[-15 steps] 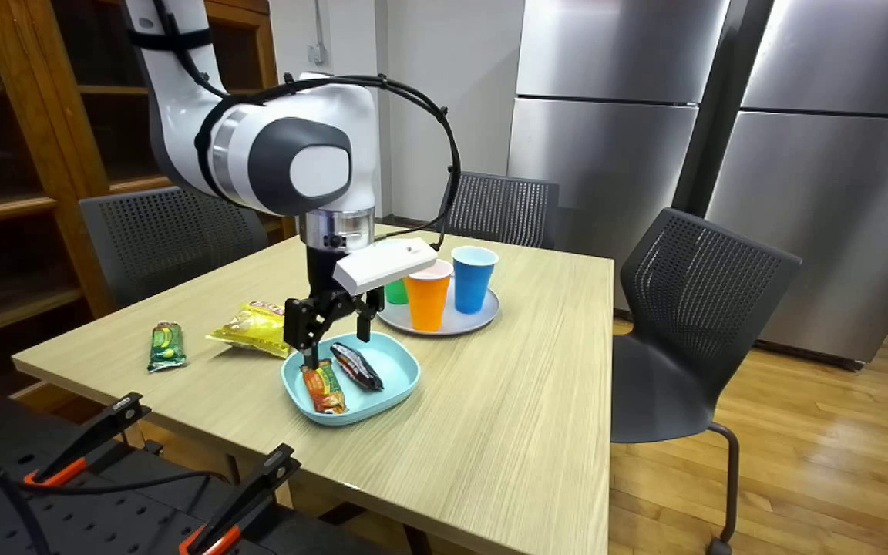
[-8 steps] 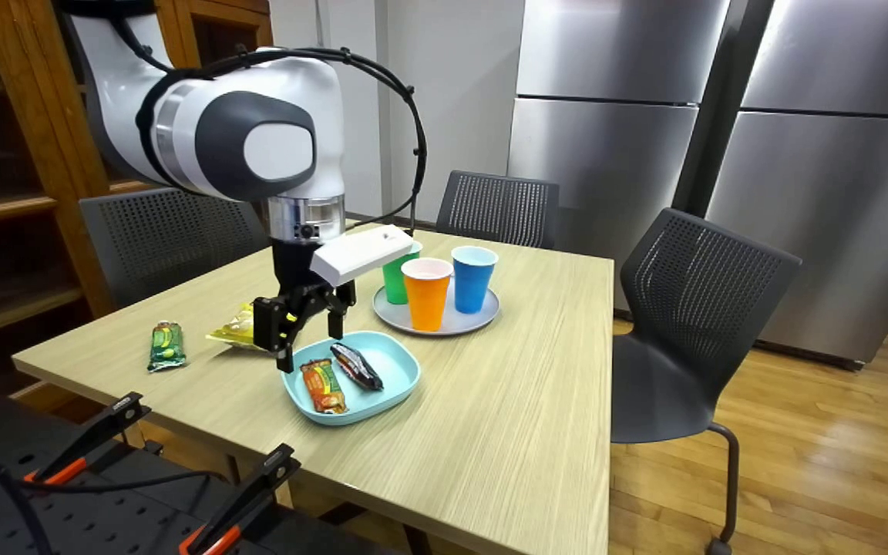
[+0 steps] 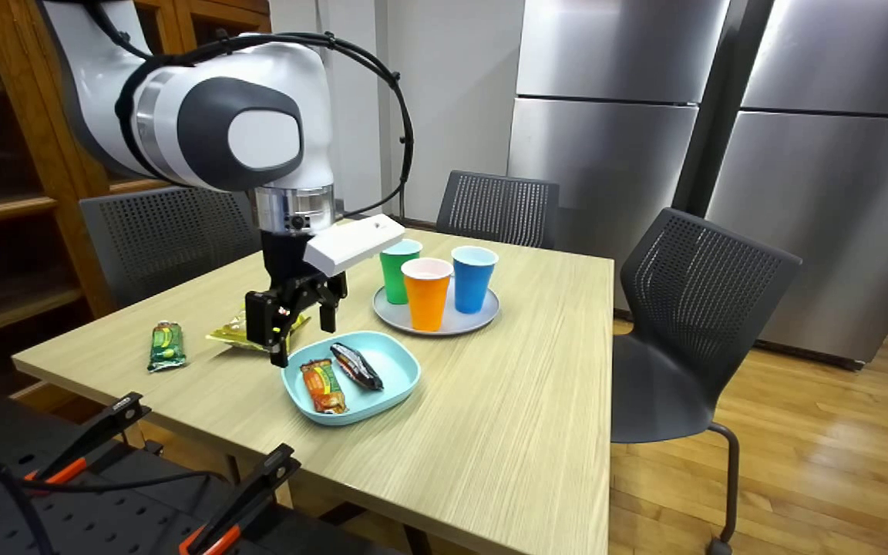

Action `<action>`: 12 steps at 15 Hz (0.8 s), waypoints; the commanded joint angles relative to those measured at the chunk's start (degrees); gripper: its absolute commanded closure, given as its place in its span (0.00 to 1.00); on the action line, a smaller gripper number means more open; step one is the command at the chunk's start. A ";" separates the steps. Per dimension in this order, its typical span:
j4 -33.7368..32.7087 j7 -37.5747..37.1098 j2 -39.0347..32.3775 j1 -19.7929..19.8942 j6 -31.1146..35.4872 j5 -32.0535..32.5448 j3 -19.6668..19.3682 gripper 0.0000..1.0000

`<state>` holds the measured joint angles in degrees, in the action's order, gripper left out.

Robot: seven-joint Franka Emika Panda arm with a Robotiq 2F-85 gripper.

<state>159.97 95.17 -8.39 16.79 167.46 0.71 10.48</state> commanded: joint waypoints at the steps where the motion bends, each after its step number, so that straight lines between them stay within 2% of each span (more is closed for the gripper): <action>1: -0.13 0.74 -0.07 -2.31 -0.02 -1.15 -1.95 0.00; 4: -0.49 0.15 -0.62 -2.51 -0.09 -6.25 0.42 0.00; 8: -0.98 0.32 -1.15 -2.79 0.68 -18.57 6.18 0.00; 12: -2.33 -0.68 -1.56 -3.70 1.99 -27.09 11.05 0.00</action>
<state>158.68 95.13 -9.73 13.10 167.80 -21.11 18.00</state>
